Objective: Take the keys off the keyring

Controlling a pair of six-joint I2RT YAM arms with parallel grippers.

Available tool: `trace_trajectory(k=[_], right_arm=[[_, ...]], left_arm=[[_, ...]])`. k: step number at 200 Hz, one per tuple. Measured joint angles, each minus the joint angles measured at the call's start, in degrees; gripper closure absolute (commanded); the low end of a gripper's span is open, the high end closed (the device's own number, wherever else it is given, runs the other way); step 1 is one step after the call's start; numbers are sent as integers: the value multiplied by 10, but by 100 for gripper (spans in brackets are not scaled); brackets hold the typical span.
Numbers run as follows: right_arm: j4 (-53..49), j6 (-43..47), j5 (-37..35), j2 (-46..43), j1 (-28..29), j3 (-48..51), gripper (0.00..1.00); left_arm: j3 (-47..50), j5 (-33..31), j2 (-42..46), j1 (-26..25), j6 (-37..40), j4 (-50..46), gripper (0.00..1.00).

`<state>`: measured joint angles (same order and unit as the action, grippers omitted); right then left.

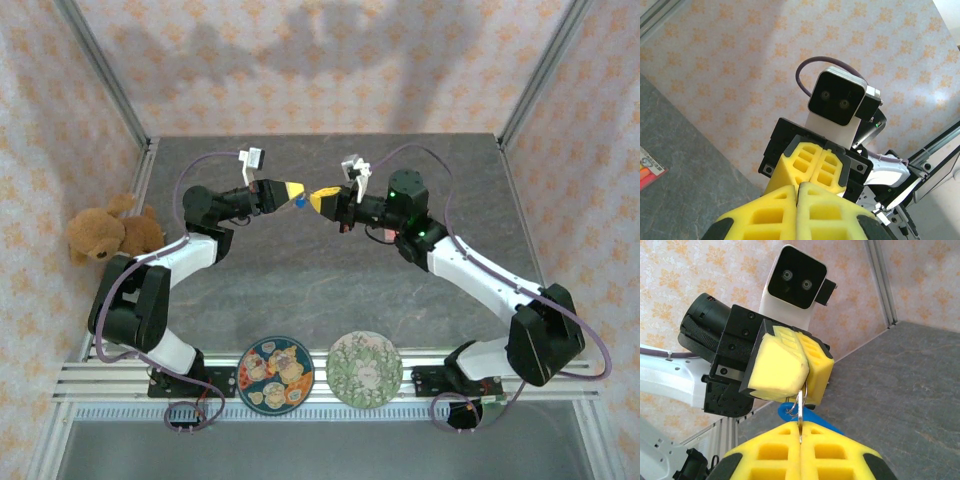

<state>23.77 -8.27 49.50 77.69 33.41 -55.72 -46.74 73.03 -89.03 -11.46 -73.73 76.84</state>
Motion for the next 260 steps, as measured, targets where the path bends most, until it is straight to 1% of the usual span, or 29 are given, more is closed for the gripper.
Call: trace_trajectory(k=[47,66,87,97,108,116,124,145,165,181,194,215,225,245,260], right_arm=[[71,6,-57,-11,27,45,100],[76,8,-76,-14,33,47,100],[75,7,-82,-14,35,47,100],[71,3,-82,-14,34,45,100],[65,-4,-81,-14,30,43,100],[59,-10,-77,-17,24,42,100],[51,-17,-75,-21,16,42,100],[31,-30,-73,-34,-6,42,100],[15,-37,-68,-47,-16,42,100],[0,-38,-61,-55,-21,42,100],[-15,-37,-54,-63,-25,42,100],[-44,-35,-40,-75,-35,42,100],[-63,-33,-29,-78,-40,38,100],[-112,-24,-10,-75,-47,19,100],[-140,-20,6,-66,-49,-1,100]], left_arm=[[0,0,0,4,-2,6,100],[0,0,1,6,-2,9,100],[0,0,1,7,-2,10,100],[0,-1,1,7,-2,10,90],[1,-5,3,8,5,2,83],[2,-15,7,11,12,-9,74],[3,-25,14,19,24,-26,72],[5,-54,43,37,78,-101,66],[6,-78,80,37,143,-195,62],[6,-99,115,36,209,-287,61],[3,-121,143,36,264,-367,56],[-6,-155,181,36,347,-485,54],[-12,-169,197,36,385,-537,51],[-32,-204,225,26,465,-642,49],[-50,-233,241,6,525,-708,47]])
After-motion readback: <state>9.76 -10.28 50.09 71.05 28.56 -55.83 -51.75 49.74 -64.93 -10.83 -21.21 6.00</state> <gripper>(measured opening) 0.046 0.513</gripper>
